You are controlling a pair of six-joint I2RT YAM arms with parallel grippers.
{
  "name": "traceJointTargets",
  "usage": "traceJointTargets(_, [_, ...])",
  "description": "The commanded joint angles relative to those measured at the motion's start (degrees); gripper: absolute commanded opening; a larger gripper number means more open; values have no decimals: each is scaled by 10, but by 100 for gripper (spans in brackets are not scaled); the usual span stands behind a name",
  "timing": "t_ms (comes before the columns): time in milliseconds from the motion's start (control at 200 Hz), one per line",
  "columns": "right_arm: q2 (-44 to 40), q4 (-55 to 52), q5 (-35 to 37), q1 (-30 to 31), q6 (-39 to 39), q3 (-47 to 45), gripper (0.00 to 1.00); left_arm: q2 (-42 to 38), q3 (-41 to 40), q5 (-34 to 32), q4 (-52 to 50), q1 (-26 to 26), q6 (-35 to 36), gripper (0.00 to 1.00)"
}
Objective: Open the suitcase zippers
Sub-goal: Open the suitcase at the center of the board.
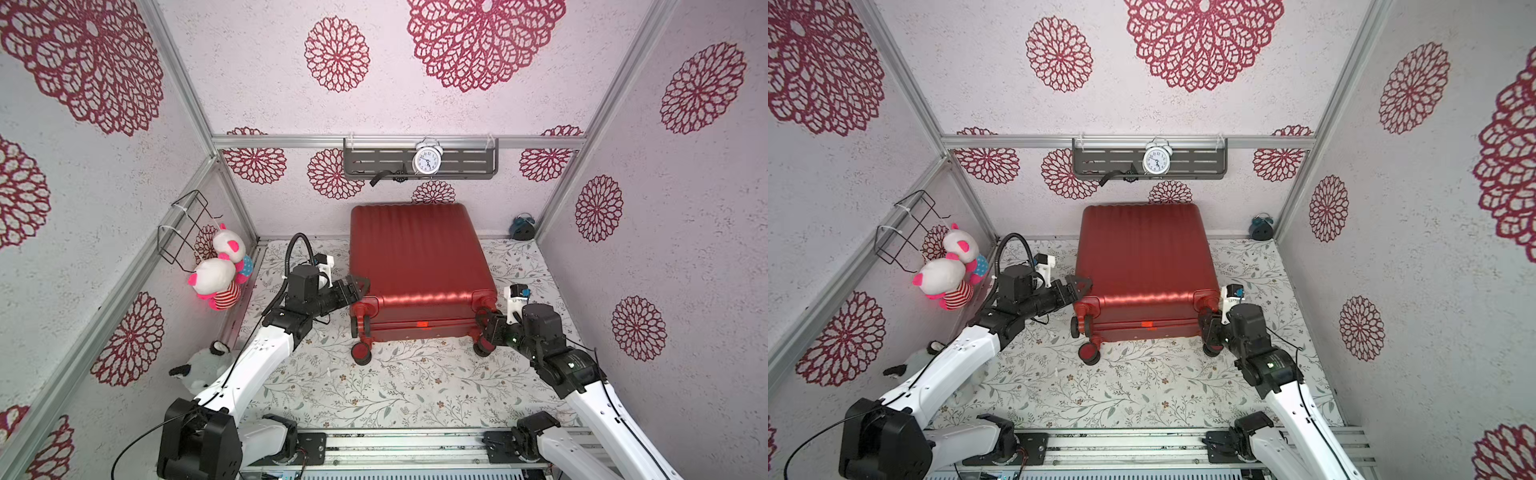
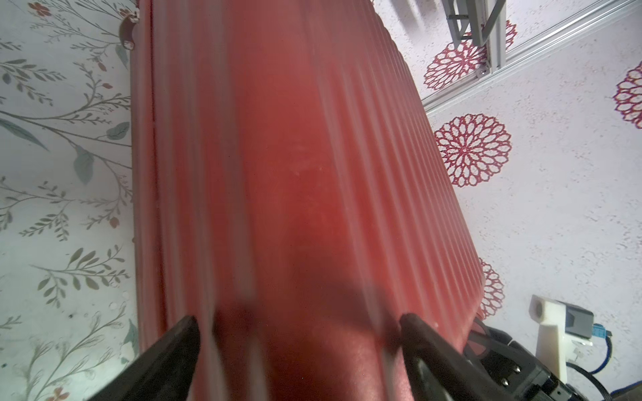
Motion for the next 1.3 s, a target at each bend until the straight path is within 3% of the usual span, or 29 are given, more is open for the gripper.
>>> traceJointTargets(0, [-46,63,-40,4,12,25,22,20,-2,21,-3,-1,-1,92])
traceJointTargets(245, [-105,58,-24,4,39,29,18,44,6,13,11,-45,-5,92])
traceJointTargets(600, [-101,13,56,3,22,84,17,79,23,-24,37,-137,-22,92])
traceJointTargets(1096, [-59,-36,152,3,-26,191,14,178,140,-44,46,-248,-26,91])
traceJointTargets(1296, [-37,-39,139,3,-42,263,14,229,186,-45,53,-291,-30,91])
